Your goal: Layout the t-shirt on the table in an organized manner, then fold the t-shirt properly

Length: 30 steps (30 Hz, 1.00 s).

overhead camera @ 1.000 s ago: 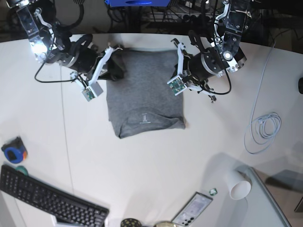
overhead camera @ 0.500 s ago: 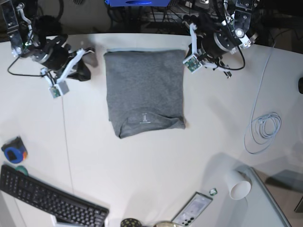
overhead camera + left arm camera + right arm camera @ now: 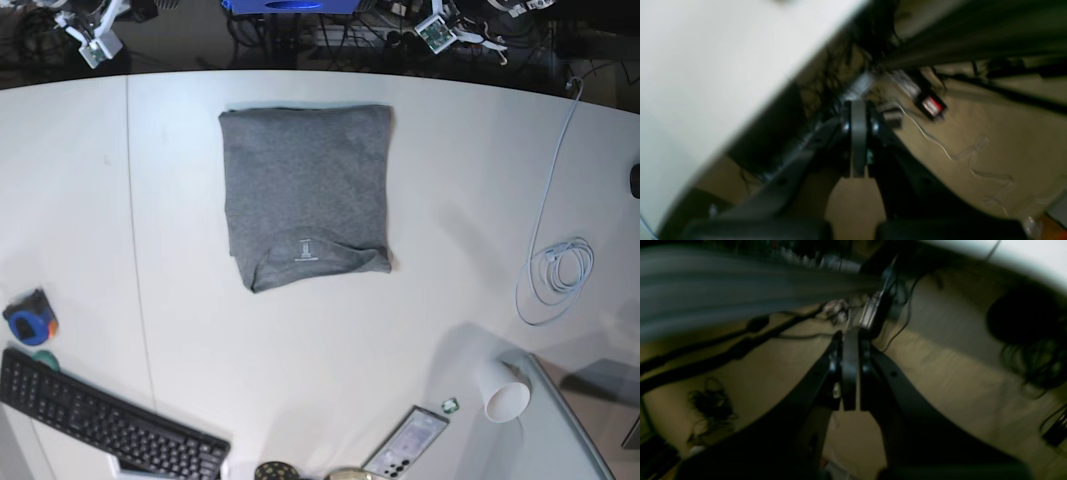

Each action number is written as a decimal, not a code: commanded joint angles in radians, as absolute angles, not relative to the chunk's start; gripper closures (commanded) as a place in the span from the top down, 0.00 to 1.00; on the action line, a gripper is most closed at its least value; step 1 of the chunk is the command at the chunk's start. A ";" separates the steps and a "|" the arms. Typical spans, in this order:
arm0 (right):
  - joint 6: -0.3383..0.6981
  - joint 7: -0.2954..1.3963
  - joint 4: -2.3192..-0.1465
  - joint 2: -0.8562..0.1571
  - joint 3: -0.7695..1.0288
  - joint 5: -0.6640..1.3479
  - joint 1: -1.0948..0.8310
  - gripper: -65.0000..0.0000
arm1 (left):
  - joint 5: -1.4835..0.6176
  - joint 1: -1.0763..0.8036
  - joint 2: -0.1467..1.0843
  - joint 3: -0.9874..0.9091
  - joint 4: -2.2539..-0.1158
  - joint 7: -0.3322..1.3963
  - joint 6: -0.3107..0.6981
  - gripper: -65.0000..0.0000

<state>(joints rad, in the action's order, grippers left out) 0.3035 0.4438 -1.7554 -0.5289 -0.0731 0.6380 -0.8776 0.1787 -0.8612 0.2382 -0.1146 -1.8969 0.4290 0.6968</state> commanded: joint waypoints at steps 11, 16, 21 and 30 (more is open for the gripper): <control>0.309 0.426 -1.207 -0.455 -0.381 0.645 -0.641 0.01 | 0.163 -0.763 0.242 -0.018 -1.357 0.216 0.627 0.00; 0.309 0.397 -0.846 -0.378 -0.479 0.627 -0.435 0.01 | 0.163 -0.582 0.242 0.067 -0.951 0.038 0.479 0.00; 0.306 0.081 -0.360 -0.243 -0.601 0.409 -0.237 0.02 | 0.163 -0.325 0.213 0.148 -0.395 -0.171 0.427 0.00; 0.305 -0.298 -0.050 -0.131 -0.616 0.232 -0.134 0.02 | 0.163 -0.133 0.171 0.177 -0.041 -0.390 0.326 0.00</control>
<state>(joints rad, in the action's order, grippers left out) 0.2962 -0.2882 -0.0483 -0.1215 -0.6151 0.2314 -0.1341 0.1612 -0.1272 0.1661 0.1776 -0.0414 -0.3859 0.3126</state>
